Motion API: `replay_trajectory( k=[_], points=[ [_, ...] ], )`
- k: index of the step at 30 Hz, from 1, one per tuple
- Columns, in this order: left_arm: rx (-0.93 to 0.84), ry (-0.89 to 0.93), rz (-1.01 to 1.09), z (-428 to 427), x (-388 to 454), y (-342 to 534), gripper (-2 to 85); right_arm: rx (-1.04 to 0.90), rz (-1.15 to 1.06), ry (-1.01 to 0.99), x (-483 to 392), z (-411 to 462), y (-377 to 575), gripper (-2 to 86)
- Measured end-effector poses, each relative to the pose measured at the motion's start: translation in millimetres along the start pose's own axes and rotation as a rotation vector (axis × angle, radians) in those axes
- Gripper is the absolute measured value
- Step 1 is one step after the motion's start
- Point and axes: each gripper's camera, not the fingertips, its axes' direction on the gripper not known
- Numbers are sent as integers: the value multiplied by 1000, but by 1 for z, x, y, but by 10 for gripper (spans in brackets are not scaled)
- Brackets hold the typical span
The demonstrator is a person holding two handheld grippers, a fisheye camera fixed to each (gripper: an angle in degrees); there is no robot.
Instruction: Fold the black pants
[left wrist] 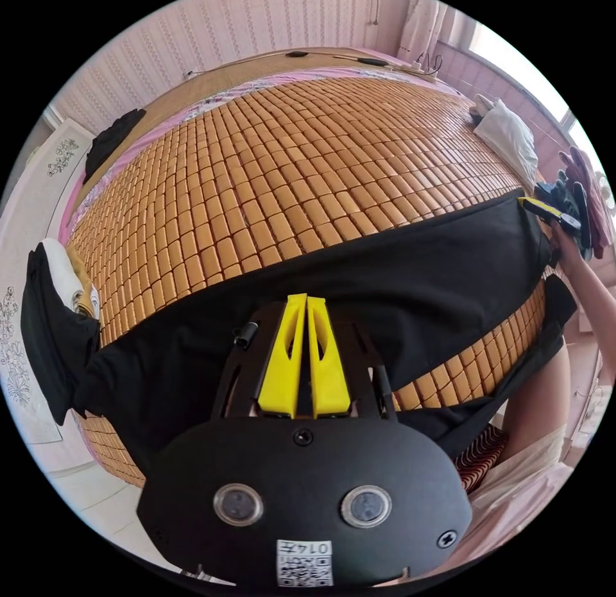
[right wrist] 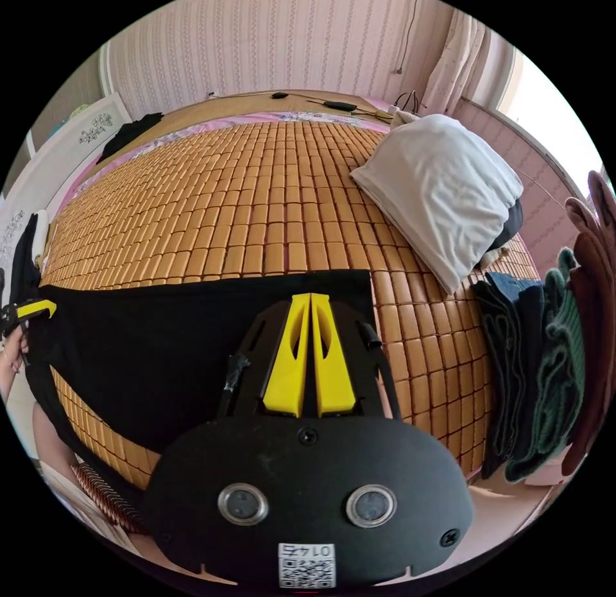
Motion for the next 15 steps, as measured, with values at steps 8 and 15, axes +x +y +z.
replay_trajectory(
  k=[8, 15],
  points=[
    [-29, -97, 40, 13, 1, -40, -10, -12, -58, -111, 5, 32, -81, -3],
    [-44, -128, 112, 22, 2, -56, -9, 50, 22, -136, 18, 16, -109, -6]
  ],
)
